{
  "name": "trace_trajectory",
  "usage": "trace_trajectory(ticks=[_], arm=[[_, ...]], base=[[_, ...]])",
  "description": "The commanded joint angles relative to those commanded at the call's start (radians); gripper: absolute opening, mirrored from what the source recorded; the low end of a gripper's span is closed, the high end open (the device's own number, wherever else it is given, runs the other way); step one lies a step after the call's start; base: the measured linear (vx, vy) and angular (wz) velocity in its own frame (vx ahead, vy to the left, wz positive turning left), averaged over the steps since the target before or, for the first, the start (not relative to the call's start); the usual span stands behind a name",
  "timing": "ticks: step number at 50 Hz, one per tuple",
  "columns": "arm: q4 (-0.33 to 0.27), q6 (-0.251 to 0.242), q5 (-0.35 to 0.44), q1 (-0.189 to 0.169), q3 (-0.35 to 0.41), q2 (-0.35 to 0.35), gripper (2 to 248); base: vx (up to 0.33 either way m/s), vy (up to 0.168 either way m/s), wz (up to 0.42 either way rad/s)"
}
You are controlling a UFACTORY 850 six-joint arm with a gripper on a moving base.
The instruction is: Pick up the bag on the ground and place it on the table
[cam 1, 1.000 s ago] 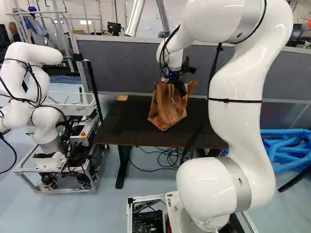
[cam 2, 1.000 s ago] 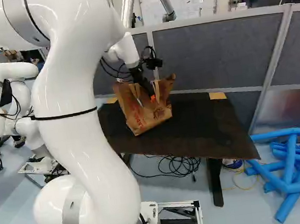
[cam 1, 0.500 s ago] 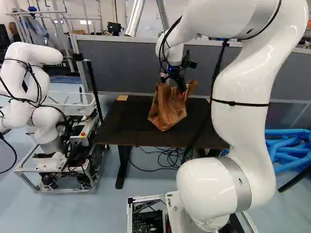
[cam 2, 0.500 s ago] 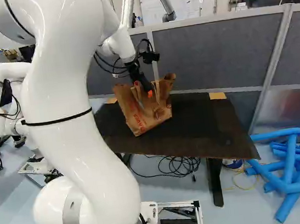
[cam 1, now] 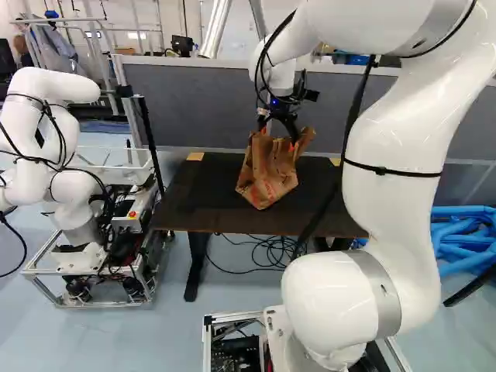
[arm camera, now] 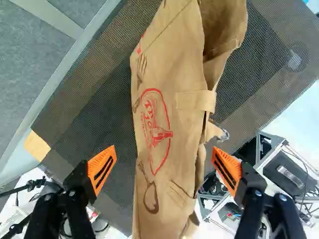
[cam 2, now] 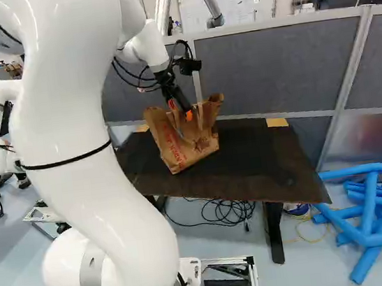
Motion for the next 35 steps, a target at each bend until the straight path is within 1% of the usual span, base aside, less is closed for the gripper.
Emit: trace_trajectory(ticks=[22, 35], arm=[[0.0, 0.0, -0.08, 0.0, 0.002, 0.062, 247], [0.0, 0.0, -0.106, 0.0, 0.001, 0.098, 247]], base=[[0.0, 0.0, 0.0], [0.0, 0.0, 0.0]])
